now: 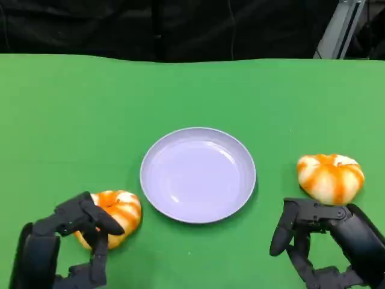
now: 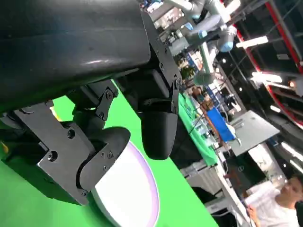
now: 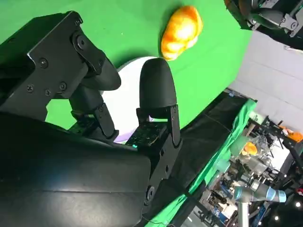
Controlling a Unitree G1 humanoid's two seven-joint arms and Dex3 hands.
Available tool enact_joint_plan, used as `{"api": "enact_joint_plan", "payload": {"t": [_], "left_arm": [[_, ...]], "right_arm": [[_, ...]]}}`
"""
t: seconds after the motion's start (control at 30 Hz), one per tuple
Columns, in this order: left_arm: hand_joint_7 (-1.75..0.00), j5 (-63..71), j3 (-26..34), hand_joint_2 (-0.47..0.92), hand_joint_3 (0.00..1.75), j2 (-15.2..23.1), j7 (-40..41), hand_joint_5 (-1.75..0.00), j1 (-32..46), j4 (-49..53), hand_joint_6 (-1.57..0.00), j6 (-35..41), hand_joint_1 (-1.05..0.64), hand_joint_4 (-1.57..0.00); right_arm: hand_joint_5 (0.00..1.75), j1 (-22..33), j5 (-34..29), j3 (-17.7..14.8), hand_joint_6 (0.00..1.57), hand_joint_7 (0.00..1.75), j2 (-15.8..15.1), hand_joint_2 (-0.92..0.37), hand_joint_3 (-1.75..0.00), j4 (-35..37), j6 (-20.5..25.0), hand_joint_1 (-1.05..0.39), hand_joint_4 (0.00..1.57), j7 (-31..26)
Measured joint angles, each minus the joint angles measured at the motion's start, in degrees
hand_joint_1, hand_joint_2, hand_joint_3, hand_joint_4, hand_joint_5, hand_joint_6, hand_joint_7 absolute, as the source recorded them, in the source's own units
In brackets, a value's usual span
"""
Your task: Grasp the bread from the table and place it into the plate.
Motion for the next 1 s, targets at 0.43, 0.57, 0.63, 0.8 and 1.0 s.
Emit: {"api": "enact_joint_plan", "payload": {"t": [0.43,0.57,0.63,0.8,1.0], "left_arm": [[0.0,19.4,1.3,0.9,0.02,3.8,3.7,-0.59,0.7,-3.1,-0.32,7.4,-0.45,-0.19],[0.0,22.3,0.8,0.91,0.01,4.8,3.6,-0.56,1.0,-5.0,-0.24,11.4,-0.53,-0.11],[0.0,24.3,0.3,0.91,0.01,5.3,3.5,-0.55,1.1,-6.6,-0.23,14.6,-0.53,-0.09],[-0.02,31.2,-2.6,0.92,0.01,5.9,1.2,-0.58,0.8,-10.2,-0.27,25.1,-0.56,-0.13],[-0.04,39.4,-7.7,0.92,0.0,7.1,-2.9,-0.59,-2.9,-11.0,-0.45,36.4,-0.51,-0.34]], "right_arm": [[1.67,0.0,-0.3,0.2,0.8,1.33,0.1,-0.32,-1.4,-0.4,0.6,0.1,0.87,0.0],[1.67,0.0,-0.3,0.2,0.81,1.33,0.2,-0.32,-1.4,-0.4,0.6,0.1,0.88,0.0],[1.67,0.0,-0.3,0.2,0.8,1.33,0.2,-0.32,-1.4,-0.5,0.6,0.09,0.88,0.0],[1.67,0.1,-0.3,0.2,0.8,1.33,0.2,-0.32,-1.39,-1.1,0.7,0.09,0.88,0.0],[1.67,0.1,-0.2,0.3,0.8,1.34,0.3,-0.32,-1.4,-1.2,0.7,0.1,0.87,0.0]]}}
